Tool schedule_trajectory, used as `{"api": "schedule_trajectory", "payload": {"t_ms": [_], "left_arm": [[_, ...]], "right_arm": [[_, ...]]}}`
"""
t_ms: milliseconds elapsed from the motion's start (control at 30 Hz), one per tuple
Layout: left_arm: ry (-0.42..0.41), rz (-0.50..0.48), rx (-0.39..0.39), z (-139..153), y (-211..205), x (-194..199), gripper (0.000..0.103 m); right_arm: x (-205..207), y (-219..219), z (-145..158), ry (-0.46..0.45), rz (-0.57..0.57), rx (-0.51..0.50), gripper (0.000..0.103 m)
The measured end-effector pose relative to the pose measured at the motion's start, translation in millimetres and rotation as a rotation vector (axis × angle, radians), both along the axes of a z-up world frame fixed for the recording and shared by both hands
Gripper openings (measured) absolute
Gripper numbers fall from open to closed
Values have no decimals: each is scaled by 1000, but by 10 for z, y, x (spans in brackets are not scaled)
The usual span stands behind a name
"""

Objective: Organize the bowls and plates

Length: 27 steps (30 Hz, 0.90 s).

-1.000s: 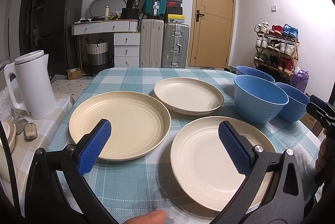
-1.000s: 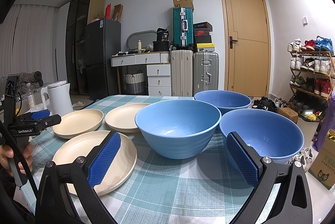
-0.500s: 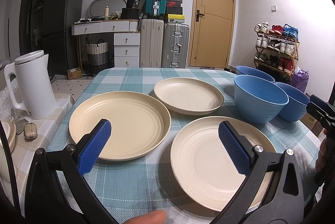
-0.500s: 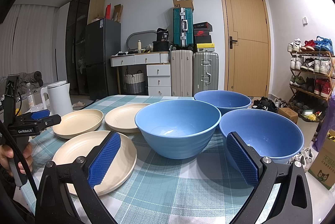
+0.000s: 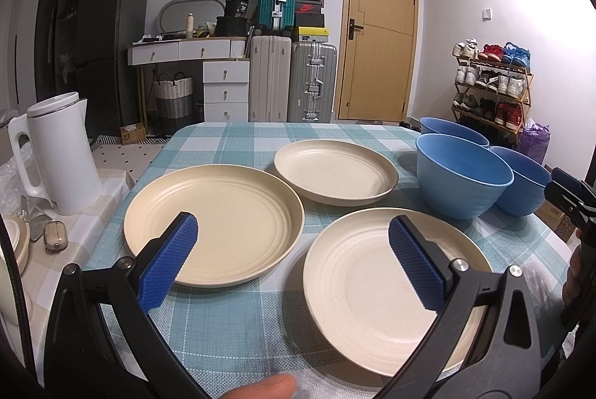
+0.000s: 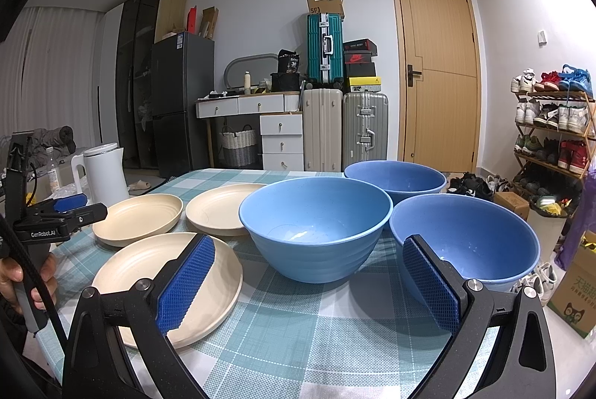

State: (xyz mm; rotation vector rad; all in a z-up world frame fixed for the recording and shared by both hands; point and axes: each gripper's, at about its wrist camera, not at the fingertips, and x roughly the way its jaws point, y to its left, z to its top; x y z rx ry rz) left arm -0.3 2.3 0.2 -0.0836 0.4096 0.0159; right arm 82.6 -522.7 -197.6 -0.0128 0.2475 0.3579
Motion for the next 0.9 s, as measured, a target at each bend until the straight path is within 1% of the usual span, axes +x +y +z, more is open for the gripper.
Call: {"api": "schedule_trajectory", "payload": {"t_ms": [900], "left_arm": [[2, 1, 1, 52, 18, -25, 102]], "right_arm": [[58, -41, -17, 22, -16, 12, 103]]}}
